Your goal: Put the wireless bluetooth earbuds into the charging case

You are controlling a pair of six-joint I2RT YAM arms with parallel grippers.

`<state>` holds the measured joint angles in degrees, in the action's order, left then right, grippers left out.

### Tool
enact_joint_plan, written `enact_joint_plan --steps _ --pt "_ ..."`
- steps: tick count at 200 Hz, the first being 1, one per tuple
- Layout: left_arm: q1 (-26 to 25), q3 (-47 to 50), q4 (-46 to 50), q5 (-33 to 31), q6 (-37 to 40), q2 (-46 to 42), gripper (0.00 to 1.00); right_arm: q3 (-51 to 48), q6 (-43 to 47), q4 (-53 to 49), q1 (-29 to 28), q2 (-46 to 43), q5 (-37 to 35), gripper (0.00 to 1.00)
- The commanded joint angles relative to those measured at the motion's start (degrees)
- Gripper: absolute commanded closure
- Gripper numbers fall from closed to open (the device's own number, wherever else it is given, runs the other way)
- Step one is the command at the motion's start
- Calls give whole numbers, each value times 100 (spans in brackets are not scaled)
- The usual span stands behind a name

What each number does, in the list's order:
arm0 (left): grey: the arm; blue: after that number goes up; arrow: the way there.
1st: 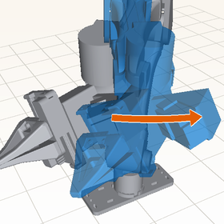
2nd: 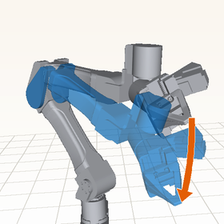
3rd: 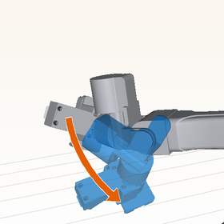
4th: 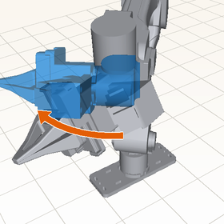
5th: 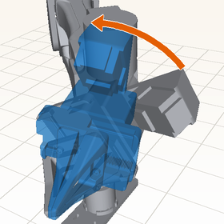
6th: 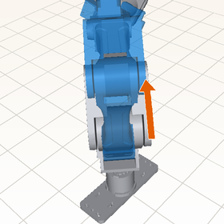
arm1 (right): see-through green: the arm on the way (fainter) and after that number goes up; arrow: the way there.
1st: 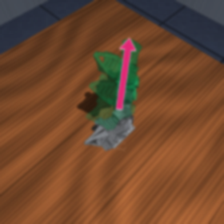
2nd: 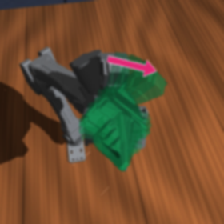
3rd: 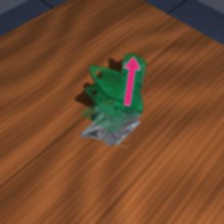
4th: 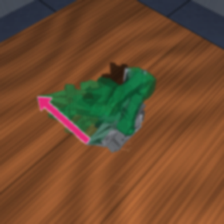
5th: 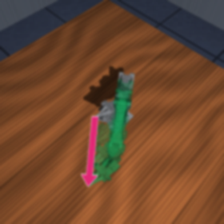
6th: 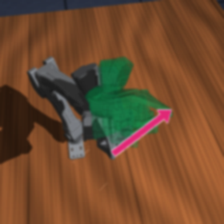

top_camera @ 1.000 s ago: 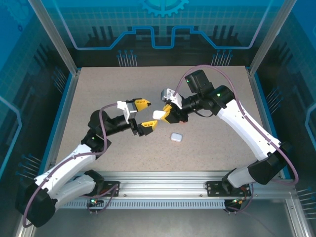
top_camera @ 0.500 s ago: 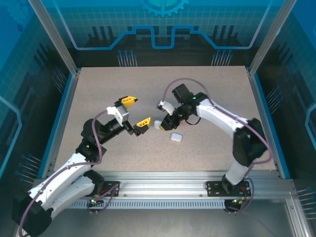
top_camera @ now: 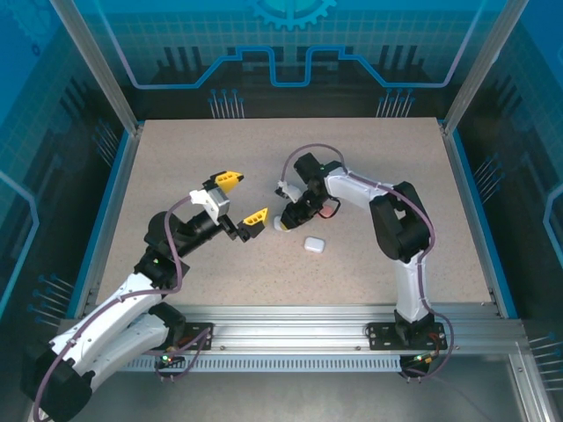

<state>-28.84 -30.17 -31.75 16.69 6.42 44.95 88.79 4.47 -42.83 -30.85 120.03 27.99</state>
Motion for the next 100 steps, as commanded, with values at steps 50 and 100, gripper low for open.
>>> enact_joint_plan --steps 50,100 --pt "-5 -85 46 -17 71 -28 1 166 -32 -288 174 355 -138 77" --pt "-6 -75 105 -39 97 -67 1 -2 -131 -182 185 218 -327 59"
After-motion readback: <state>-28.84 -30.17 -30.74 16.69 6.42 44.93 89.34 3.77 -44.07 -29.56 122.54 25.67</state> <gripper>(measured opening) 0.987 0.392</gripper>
